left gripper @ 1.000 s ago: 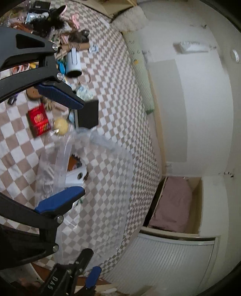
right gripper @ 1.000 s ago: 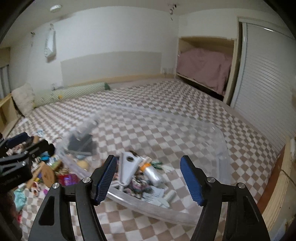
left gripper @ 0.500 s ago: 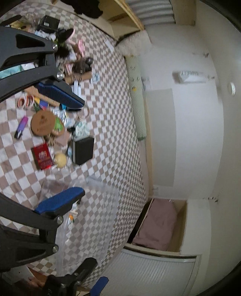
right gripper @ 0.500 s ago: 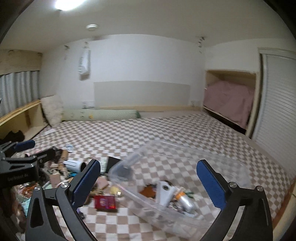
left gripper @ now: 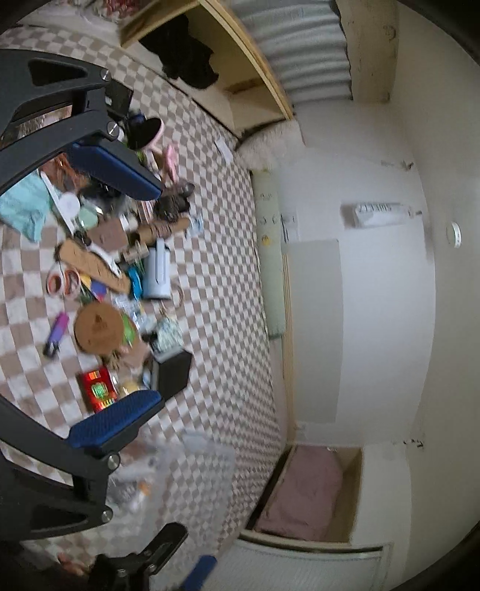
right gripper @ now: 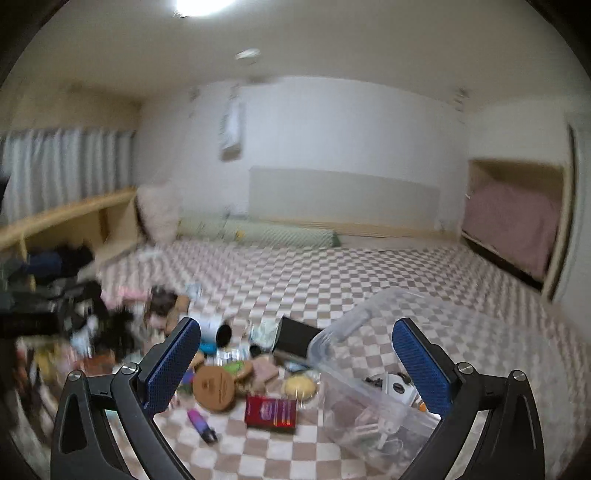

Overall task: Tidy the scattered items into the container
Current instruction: 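Move the right gripper down toward the purple-pink lighter on the bed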

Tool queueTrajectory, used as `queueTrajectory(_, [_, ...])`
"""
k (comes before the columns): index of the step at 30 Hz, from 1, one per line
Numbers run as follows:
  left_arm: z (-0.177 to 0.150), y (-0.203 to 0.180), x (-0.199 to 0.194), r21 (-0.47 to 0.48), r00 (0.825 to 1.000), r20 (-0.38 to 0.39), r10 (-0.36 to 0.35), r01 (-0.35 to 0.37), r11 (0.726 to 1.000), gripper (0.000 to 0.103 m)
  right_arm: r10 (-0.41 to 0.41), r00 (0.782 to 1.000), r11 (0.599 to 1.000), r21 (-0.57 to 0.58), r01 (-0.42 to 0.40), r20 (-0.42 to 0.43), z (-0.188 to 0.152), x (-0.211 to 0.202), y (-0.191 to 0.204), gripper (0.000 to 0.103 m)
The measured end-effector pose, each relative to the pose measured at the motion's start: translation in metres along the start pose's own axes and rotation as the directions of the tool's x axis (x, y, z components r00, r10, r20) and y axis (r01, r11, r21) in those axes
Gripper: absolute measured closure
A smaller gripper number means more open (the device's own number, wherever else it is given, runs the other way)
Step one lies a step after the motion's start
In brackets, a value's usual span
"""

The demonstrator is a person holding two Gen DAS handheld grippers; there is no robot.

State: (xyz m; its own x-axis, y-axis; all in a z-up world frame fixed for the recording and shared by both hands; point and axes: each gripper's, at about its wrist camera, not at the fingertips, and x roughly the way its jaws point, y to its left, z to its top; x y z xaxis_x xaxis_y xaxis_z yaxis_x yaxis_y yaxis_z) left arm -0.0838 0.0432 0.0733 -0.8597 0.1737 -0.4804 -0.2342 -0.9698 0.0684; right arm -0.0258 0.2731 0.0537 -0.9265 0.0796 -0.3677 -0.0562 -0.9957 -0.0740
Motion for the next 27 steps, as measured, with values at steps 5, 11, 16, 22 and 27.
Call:
queueTrajectory(5, [-0.029,0.015,0.023,-0.049,0.997,-0.074,-0.021,0.018,0.999,0.0,0.025,0.992,1.0,-0.005,-0.026,-0.122,-0.025,0.02,0.02,0.0])
queueTrajectory(11, [-0.061,0.02,0.048,-0.078,0.989,-0.145,-0.019,0.007,0.997,0.0,0.013,0.974,0.999,-0.029,-0.02,-0.226,-0.06,0.048,0.034,0.0])
queueTrajectory(16, [-0.09,0.022,0.07,-0.106,0.977,-0.214,-0.023,0.0,0.994,0.0,0.03,0.959,0.999,-0.019,-0.036,-0.283,-0.083,0.064,0.038,0.0])
queueTrajectory(22, [-0.111,0.023,0.091,-0.117,0.961,-0.276,-0.026,-0.006,0.993,0.0,0.054,0.938,0.998,0.003,-0.056,-0.343,-0.104,0.083,0.041,0.0])
queueTrajectory(27, [-0.12,0.023,0.101,-0.11,0.955,-0.296,-0.018,-0.015,0.994,0.0,0.068,0.922,0.998,0.029,-0.061,-0.38,-0.118,0.098,0.04,0.0])
